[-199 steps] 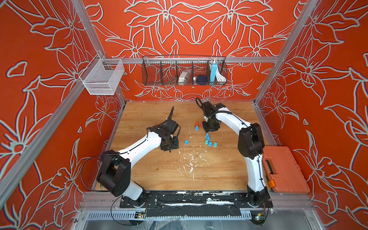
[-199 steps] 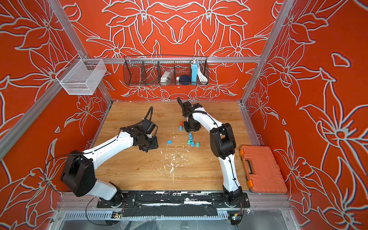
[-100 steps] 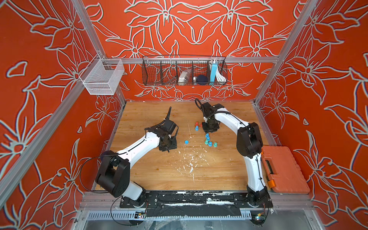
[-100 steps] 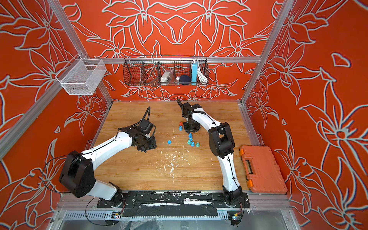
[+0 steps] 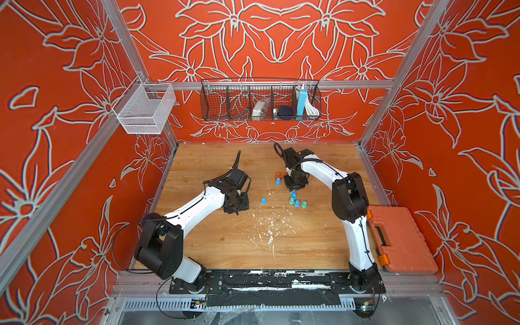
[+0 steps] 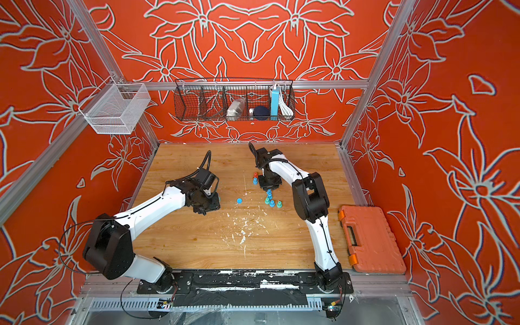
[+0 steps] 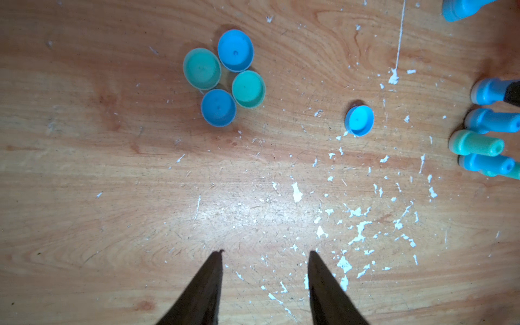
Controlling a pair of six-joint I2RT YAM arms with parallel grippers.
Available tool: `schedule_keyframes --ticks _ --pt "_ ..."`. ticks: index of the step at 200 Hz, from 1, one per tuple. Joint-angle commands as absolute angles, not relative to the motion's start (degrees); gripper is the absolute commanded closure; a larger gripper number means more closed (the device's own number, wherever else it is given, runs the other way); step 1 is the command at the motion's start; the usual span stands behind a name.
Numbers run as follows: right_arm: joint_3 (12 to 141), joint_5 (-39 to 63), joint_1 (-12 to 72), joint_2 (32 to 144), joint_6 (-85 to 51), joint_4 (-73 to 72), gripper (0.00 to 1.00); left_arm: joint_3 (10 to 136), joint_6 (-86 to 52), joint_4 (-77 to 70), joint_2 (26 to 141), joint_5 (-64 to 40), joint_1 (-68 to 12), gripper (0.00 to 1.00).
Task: Close the stamp cap
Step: Pick up the stamp from the center of the board, then close the cover of the stamp.
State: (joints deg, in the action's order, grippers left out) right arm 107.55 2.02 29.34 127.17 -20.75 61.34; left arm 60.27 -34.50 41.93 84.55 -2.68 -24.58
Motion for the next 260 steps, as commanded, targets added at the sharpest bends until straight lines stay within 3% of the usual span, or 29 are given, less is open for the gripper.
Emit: schedule_keyframes --ticks 1,104,158,213,260 --pt "106.8 1.9 30.0 128.1 -22.2 61.4 0.68 59.4 -34.0 43.0 82.8 -2.2 -24.0 0.5" --pt "109.6 -1.0 31.0 126.1 -21.7 64.4 0.81 58.9 -33.8 43.0 82.0 -2.1 -22.9 0.51" --pt "123.8 -1.8 35.0 125.9 -21.1 74.0 0.82 58.8 -33.3 42.8 81.8 -2.0 -21.8 0.51" --pt "143.7 0.7 41.8 135.7 -22.3 85.7 0.86 56.7 -32.0 42.9 79.6 -2.2 -17.9 0.51" --pt "146.4 2.4 45.0 140.6 -24.0 86.6 0.87 54.2 -31.2 43.7 76.9 -1.6 -15.8 0.51"
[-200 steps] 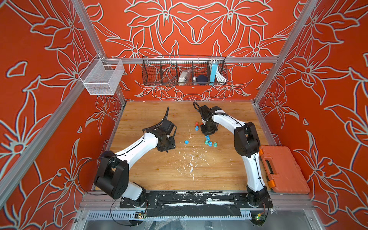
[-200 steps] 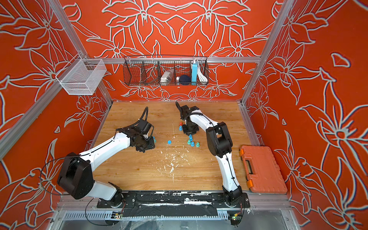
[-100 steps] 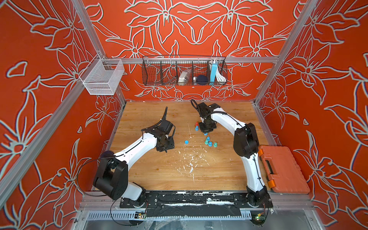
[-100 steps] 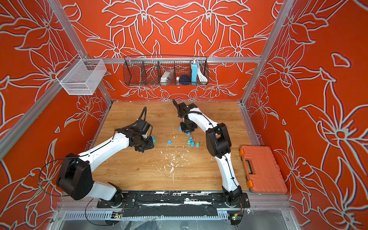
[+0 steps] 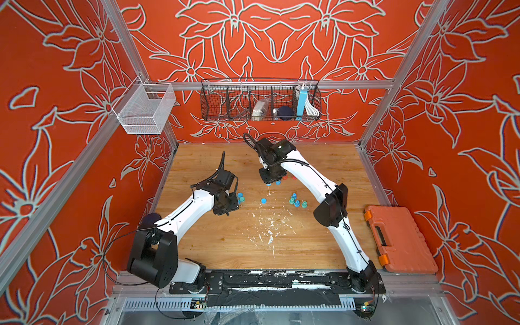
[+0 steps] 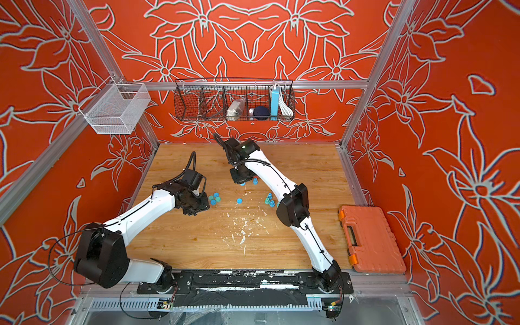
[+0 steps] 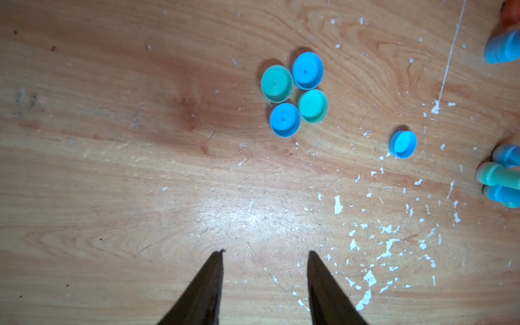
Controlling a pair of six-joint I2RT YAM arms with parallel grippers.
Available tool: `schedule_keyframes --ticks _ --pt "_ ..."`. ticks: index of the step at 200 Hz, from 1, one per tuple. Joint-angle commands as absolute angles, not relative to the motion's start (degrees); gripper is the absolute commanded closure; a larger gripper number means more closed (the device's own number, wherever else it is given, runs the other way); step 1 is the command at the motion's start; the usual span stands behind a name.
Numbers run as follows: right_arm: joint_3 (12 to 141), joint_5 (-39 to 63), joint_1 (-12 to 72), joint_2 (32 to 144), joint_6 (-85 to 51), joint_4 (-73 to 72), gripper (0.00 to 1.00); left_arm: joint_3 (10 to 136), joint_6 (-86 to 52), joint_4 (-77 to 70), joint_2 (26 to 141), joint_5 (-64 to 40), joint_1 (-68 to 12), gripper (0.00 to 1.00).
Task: Close the stamp cap
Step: Close the cover of the stamp.
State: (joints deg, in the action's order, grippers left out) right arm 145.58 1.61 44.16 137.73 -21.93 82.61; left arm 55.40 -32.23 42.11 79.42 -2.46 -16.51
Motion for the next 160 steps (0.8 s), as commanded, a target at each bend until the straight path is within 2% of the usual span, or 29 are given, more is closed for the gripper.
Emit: schedule_keyframes --ticks 1,75,160 --pt "146.4 2.4 45.0 140.6 -24.0 86.6 0.87 54.1 -31.2 43.7 76.9 -1.6 -15.8 0.51" --pt "148.7 4.1 46.4 146.5 -24.8 85.8 0.89 52.0 -30.7 44.3 74.8 -1.5 -15.0 0.51" --pt "148.8 4.5 46.9 148.4 -25.0 84.7 0.9 51.4 -30.3 44.2 74.4 -2.0 -13.9 0.51"
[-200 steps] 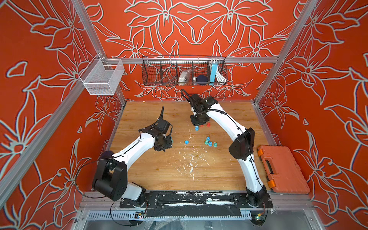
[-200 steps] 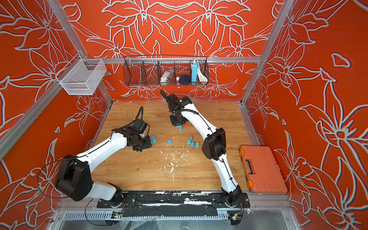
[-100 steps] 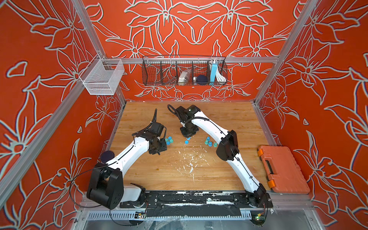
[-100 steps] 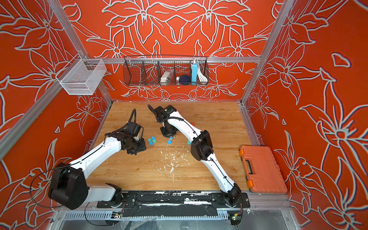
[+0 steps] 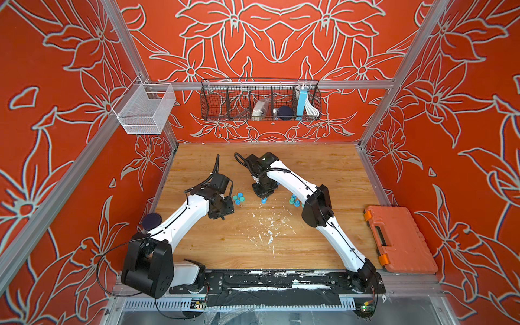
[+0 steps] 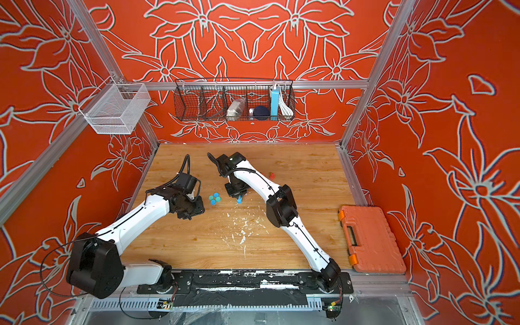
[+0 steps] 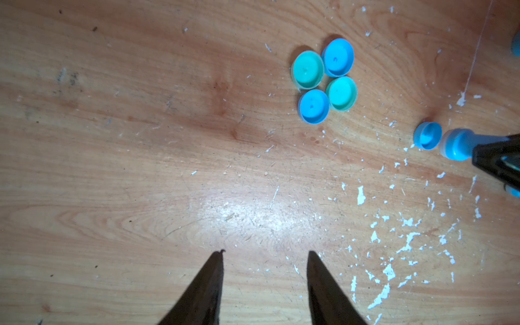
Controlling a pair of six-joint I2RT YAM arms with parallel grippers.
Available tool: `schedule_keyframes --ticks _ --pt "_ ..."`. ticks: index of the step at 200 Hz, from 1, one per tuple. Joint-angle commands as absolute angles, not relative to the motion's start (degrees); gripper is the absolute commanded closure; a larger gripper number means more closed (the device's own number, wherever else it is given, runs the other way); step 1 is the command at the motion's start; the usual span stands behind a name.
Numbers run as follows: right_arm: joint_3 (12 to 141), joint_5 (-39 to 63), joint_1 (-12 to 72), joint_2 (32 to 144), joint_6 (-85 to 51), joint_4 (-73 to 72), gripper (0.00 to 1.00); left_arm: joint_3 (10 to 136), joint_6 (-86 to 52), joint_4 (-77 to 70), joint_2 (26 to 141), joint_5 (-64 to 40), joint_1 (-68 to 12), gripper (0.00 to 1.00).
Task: Close the stamp cap
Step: Close the cover of the stamp.
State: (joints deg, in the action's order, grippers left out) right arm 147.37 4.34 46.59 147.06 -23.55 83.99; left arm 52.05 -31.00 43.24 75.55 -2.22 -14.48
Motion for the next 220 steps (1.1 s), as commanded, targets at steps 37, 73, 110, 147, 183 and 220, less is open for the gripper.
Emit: schedule_keyframes --ticks 37,73,110,147,183,220 --pt "148.7 4.5 47.0 149.0 -25.1 84.6 0.9 51.1 -30.3 44.2 74.2 -2.0 -13.6 0.51" --pt "148.8 4.6 47.0 149.3 -25.1 84.0 0.9 50.9 -30.2 44.2 74.0 -2.1 -13.4 0.51" --pt "148.8 4.5 46.9 149.6 -25.2 83.9 0.9 50.7 -30.1 44.2 74.0 -2.2 -13.1 0.51" --pt "148.8 4.5 47.0 149.8 -25.2 83.7 0.9 50.8 -30.0 44.2 73.8 -2.3 -13.0 0.52" --pt "148.7 4.4 47.0 150.1 -25.2 83.5 0.9 50.7 -30.0 44.3 73.7 -2.4 -12.7 0.51" --pt "148.8 4.5 47.0 150.3 -25.3 83.2 0.9 50.5 -30.0 44.3 73.5 -2.5 -12.4 0.51"
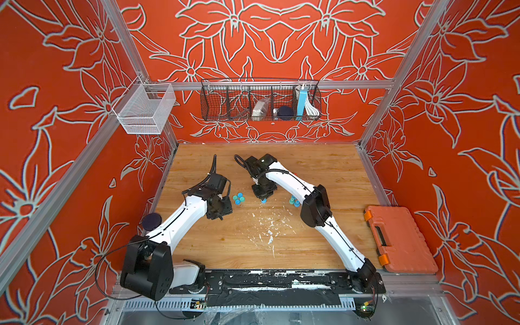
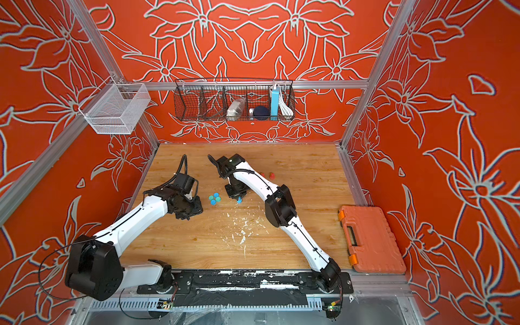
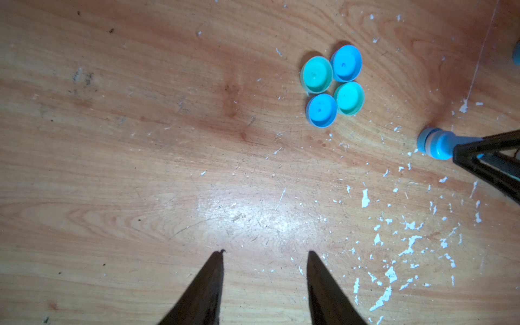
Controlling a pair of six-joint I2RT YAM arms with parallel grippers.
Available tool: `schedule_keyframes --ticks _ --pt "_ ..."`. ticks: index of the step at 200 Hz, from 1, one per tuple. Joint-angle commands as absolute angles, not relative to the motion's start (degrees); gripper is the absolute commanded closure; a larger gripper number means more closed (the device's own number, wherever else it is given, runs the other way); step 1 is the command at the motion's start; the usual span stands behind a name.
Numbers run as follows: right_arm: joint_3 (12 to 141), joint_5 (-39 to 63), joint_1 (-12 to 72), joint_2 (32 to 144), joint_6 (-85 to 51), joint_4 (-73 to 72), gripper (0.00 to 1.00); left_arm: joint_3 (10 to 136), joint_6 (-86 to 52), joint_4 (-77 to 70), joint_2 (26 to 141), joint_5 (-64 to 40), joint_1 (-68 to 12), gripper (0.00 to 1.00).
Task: Close the stamp cap
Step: Close the cover of the stamp.
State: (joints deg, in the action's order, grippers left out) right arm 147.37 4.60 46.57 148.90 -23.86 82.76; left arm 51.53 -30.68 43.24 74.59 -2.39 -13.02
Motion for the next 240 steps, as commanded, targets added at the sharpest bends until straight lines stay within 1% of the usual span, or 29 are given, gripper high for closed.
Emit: schedule_keyframes --ticks 1,126,240 --pt "148.8 4.4 47.0 150.3 -25.4 83.1 0.9 50.5 -30.1 44.3 73.5 -2.5 -12.4 0.51" --pt "148.5 3.3 46.9 150.4 -24.6 83.9 0.9 50.3 -30.0 44.0 73.7 -2.9 -11.9 0.51" --pt "141.7 2.2 45.2 147.0 -25.0 81.9 0.91 50.9 -29.8 44.0 74.4 -3.3 -11.9 0.51"
